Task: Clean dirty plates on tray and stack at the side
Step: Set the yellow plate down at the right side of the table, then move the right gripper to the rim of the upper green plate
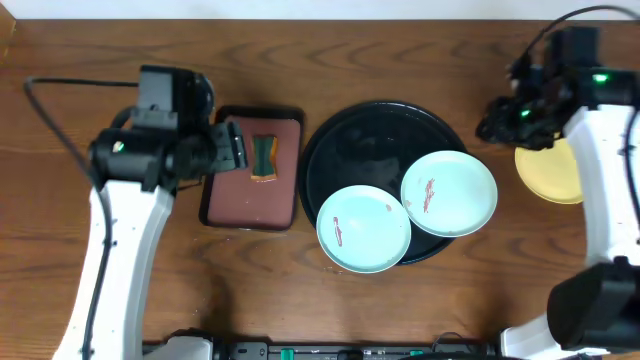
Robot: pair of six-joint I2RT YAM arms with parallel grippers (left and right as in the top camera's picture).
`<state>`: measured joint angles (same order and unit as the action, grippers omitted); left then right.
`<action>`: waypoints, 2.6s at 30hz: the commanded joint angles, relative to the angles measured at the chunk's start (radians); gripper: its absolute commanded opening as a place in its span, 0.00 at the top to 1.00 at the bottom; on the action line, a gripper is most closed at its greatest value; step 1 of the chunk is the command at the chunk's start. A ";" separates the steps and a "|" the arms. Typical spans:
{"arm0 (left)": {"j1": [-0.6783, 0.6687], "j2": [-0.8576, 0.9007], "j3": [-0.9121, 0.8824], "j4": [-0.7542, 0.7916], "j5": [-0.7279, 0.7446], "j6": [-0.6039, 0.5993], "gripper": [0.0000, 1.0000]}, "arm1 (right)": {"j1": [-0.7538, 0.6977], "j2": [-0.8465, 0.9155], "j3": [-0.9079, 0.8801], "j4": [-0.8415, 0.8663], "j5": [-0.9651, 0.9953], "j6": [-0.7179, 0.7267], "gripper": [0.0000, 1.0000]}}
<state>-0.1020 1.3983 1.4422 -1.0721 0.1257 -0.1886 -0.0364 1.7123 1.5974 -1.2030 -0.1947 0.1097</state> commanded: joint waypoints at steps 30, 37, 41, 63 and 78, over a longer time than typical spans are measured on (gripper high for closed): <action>-0.002 0.214 0.015 -0.003 0.076 0.045 0.28 | -0.114 0.003 -0.415 0.543 -0.180 0.089 0.99; -0.002 0.214 0.015 0.032 0.073 0.045 0.28 | 0.043 0.029 -0.415 0.752 -0.031 0.140 0.99; -0.002 0.214 0.015 0.035 0.073 0.045 0.28 | 0.150 0.089 -0.414 0.781 0.115 0.206 0.99; -0.002 0.214 0.015 0.051 0.072 0.045 0.28 | 0.134 0.112 0.150 0.215 0.092 -0.047 0.62; -0.002 0.406 -0.105 0.332 0.021 0.045 0.46 | 0.093 0.291 0.098 0.184 -0.214 -0.059 0.49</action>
<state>-0.1020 1.7306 1.3590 -0.7654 0.1585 -0.1589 0.0620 2.0201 1.6909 -1.0176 -0.3298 0.0666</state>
